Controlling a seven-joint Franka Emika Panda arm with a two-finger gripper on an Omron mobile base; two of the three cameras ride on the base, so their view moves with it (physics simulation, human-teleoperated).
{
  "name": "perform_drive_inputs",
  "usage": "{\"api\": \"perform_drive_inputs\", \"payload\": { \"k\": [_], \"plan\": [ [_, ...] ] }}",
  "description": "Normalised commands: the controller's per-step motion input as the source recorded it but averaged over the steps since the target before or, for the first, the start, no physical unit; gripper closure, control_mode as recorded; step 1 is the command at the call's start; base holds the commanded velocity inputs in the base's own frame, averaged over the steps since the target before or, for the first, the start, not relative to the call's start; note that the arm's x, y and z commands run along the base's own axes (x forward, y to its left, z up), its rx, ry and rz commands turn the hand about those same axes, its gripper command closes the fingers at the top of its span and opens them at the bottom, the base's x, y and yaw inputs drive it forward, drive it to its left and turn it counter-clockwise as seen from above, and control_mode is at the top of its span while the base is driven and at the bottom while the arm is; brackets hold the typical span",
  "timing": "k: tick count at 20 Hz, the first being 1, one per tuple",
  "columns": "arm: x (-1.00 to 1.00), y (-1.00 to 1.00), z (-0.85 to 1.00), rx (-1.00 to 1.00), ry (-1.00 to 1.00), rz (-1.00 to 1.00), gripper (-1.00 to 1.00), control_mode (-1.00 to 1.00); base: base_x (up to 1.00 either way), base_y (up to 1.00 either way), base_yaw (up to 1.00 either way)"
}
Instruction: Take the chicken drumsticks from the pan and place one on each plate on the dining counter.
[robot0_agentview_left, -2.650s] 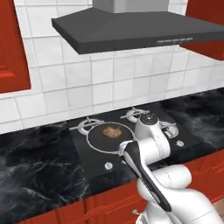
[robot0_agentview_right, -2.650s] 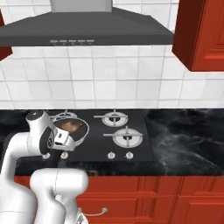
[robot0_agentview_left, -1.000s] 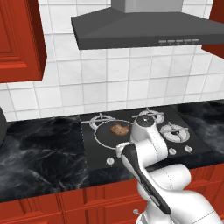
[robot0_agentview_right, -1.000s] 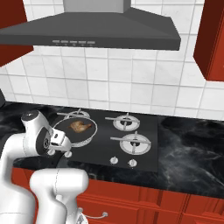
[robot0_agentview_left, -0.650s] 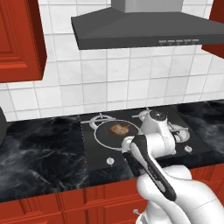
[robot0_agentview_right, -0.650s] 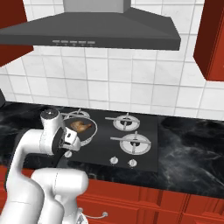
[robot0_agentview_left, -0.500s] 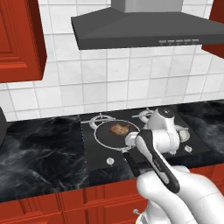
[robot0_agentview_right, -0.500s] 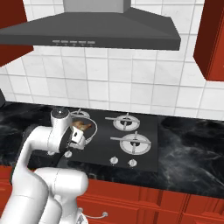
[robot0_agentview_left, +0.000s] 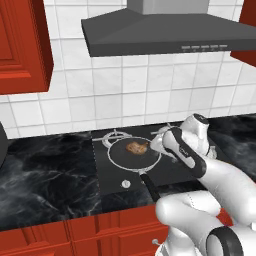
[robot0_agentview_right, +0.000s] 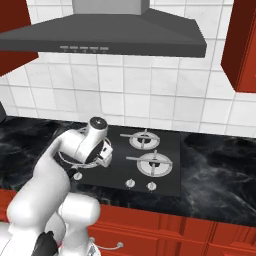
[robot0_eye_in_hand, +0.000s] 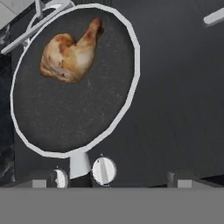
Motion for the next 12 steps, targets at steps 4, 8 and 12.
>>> {"api": "perform_drive_inputs", "payload": {
  "k": [4,8,12],
  "plan": [
    [0.71,0.11,0.11,0.0,0.11,-0.36,-1.0,-1.0,0.0,0.0,0.0],
    [0.63,0.21,0.0,0.0,0.09,-0.42,-1.0,-1.0,0.0,0.0,0.0],
    [0.55,0.09,-0.26,0.0,0.02,-0.28,-1.0,-1.0,0.0,0.0,0.0]
  ]
}}
